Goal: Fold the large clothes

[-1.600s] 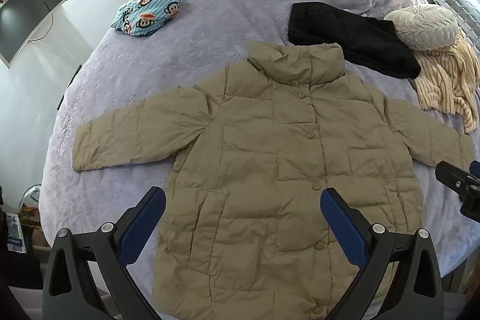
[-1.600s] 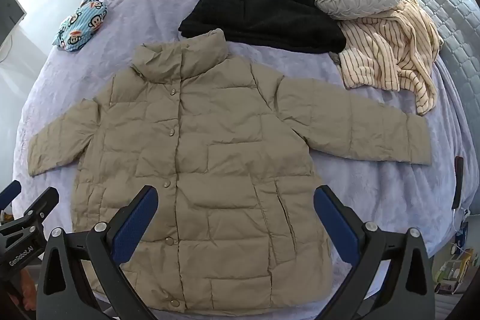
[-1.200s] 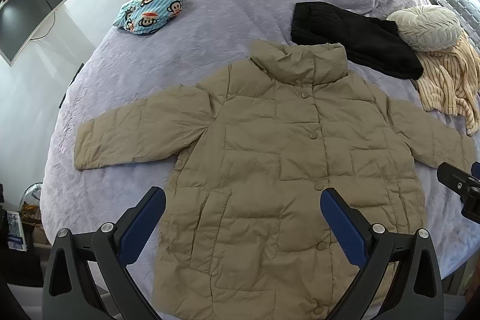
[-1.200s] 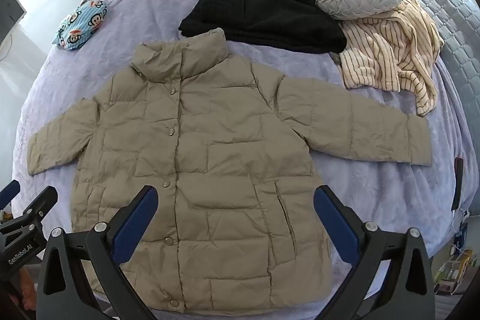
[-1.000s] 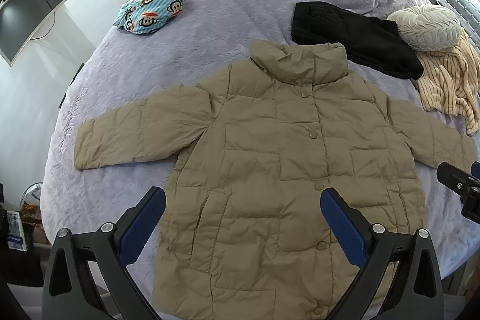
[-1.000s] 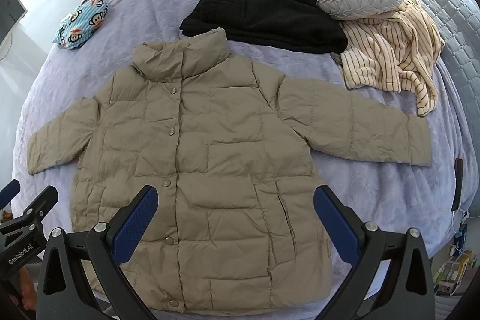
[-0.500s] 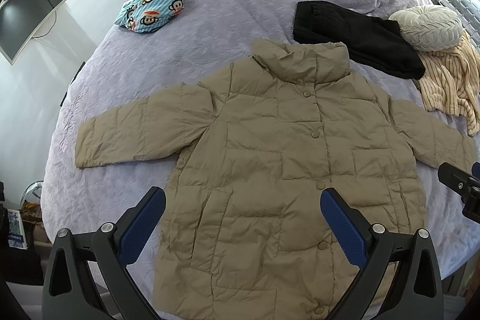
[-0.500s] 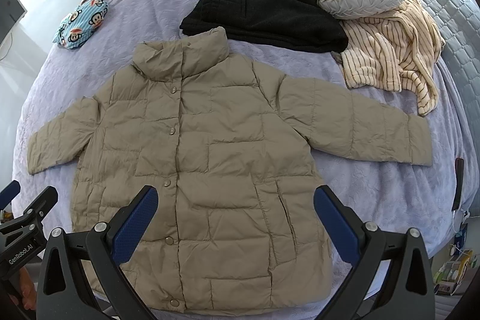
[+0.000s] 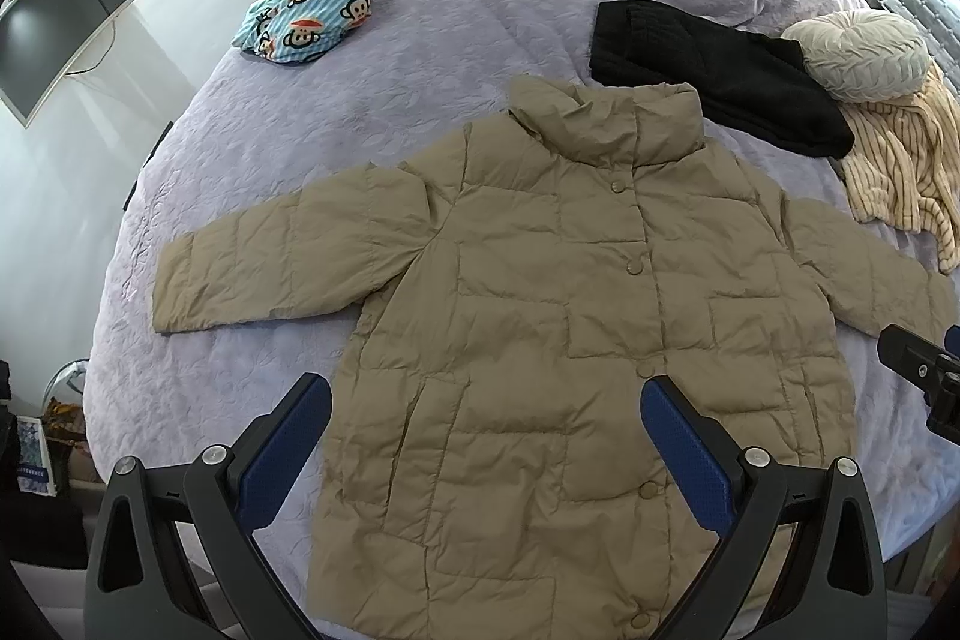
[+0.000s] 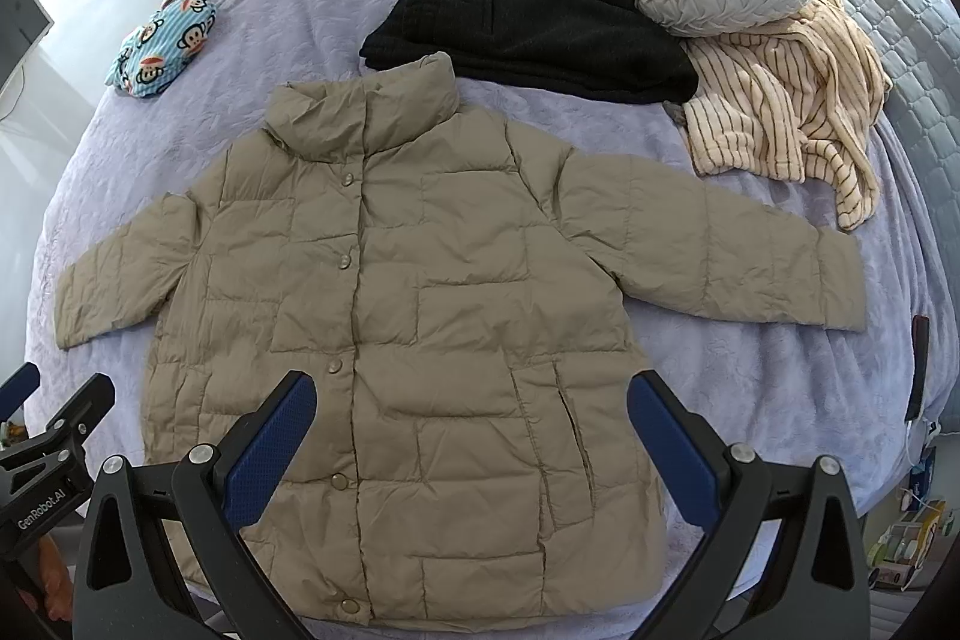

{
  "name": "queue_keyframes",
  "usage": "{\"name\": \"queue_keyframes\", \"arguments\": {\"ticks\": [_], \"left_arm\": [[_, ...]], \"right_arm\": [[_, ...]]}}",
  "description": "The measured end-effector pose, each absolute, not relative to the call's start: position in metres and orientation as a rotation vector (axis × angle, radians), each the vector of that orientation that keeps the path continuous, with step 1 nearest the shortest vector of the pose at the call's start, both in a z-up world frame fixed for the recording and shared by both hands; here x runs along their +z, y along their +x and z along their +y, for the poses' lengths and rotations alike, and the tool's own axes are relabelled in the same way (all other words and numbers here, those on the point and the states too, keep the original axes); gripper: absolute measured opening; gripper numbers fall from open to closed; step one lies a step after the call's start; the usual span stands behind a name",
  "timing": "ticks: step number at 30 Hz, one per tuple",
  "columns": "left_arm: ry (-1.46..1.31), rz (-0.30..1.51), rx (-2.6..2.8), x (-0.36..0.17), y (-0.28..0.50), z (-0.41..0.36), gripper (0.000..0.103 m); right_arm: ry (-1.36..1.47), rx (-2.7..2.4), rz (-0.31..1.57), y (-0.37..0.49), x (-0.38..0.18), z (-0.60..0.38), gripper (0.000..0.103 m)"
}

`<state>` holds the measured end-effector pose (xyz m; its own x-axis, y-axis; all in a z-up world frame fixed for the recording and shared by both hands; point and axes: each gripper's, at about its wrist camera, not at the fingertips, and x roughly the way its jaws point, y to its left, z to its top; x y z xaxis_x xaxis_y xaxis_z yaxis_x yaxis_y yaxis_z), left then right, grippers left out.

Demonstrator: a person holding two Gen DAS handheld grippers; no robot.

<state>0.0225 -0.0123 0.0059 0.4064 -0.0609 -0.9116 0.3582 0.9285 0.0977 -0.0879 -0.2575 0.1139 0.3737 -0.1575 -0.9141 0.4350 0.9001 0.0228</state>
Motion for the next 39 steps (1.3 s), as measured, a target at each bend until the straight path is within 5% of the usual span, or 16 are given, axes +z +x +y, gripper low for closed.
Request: {"name": "queue_keyframes", "arguments": {"ticks": [39], "left_arm": [[0.296, 1.14, -0.266, 0.0044, 0.021, -0.0182, 0.103]], "right_arm": [[0.219, -0.427, 1.141, -0.0858, 0.1071, -0.2531, 0.103]]}}
